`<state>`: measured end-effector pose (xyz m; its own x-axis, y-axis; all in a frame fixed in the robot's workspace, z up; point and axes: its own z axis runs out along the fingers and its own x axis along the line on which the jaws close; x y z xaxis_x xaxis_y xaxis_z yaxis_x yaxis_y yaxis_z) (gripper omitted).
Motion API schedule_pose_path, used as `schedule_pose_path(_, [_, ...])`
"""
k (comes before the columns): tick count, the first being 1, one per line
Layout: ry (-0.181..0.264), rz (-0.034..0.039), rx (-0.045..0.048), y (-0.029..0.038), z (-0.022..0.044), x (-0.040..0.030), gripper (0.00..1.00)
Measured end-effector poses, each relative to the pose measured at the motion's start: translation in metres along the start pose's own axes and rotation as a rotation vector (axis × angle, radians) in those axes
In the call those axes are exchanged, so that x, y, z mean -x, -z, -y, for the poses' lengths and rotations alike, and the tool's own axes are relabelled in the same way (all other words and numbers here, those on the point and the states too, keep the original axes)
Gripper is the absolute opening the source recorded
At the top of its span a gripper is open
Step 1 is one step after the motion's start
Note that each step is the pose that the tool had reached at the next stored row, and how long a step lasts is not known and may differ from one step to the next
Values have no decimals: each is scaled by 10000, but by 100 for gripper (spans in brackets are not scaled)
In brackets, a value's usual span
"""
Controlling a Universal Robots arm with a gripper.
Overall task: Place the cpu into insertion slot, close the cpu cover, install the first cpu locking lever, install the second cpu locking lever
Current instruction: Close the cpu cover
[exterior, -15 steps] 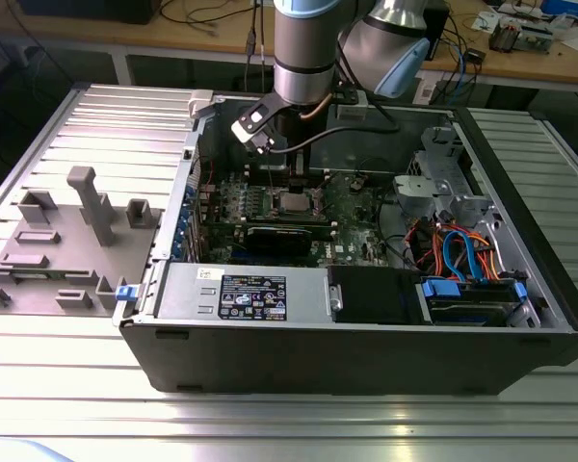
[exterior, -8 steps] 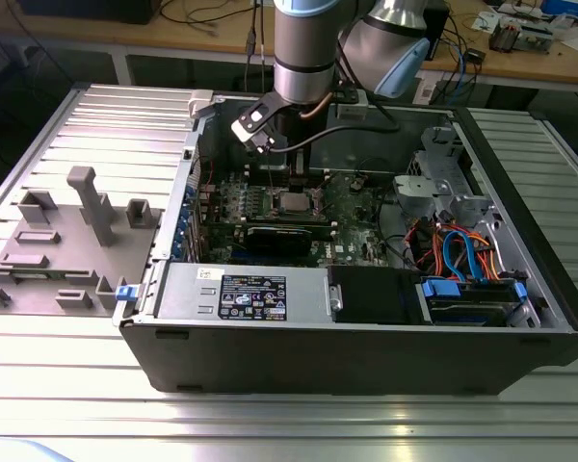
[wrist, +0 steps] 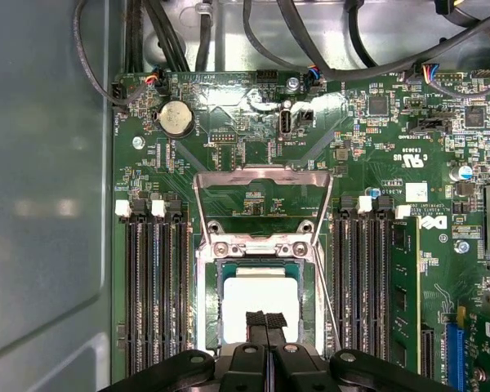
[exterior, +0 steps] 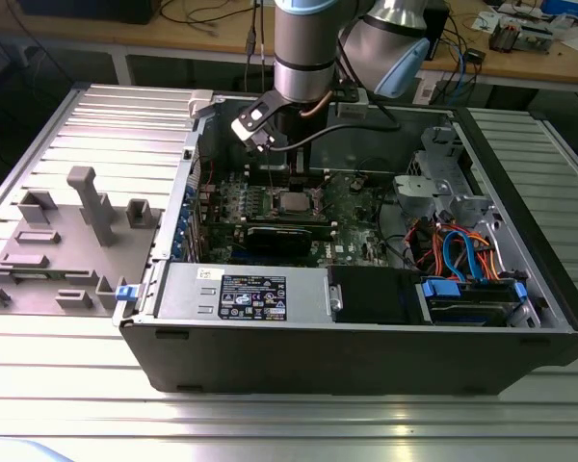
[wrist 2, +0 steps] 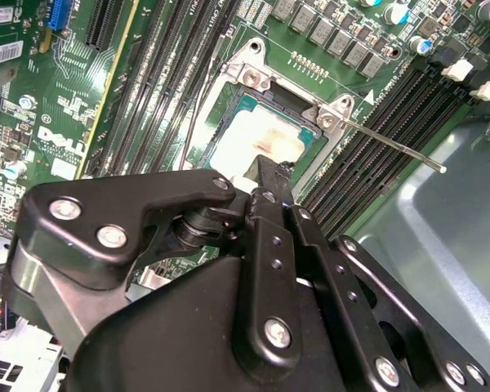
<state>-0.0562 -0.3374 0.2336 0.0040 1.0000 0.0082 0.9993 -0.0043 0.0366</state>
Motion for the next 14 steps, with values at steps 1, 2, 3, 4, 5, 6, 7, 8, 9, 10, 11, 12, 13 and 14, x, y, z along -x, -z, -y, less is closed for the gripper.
schedule_pose_path(1, [0, 0, 0, 1, 0, 0, 11])
schedule_pose_path(2, [0, 2, 0, 4, 0, 0, 11])
schedule_pose_path(3, [1, 2, -1, 6, 0, 0, 11])
schedule_pose_path(4, [0, 1, 0, 8, 0, 0, 11])
schedule_pose_path(5, [0, -1, 1, 8, -1, 0, 11])
schedule_pose_path(6, [0, -2, 2, 8, -1, 0, 11])
schedule_pose_path(7, [0, 0, 0, 11, -1, 0, 11])
schedule_pose_path(8, [0, 0, 0, 11, 0, 0, 11])
schedule_pose_path(9, [0, 0, 0, 11, -1, 0, 11])
schedule_pose_path(10, [0, 0, 0, 12, -1, 0, 11])
schedule_pose_path(11, [0, 0, 0, 12, -1, 0, 11])
schedule_pose_path(12, [0, 0, 0, 13, -1, 0, 11])
schedule_pose_path(13, [1, 0, 0, 18, -1, 0, 11])
schedule_pose_path(14, [0, 0, 0, 25, -1, 0, 11])
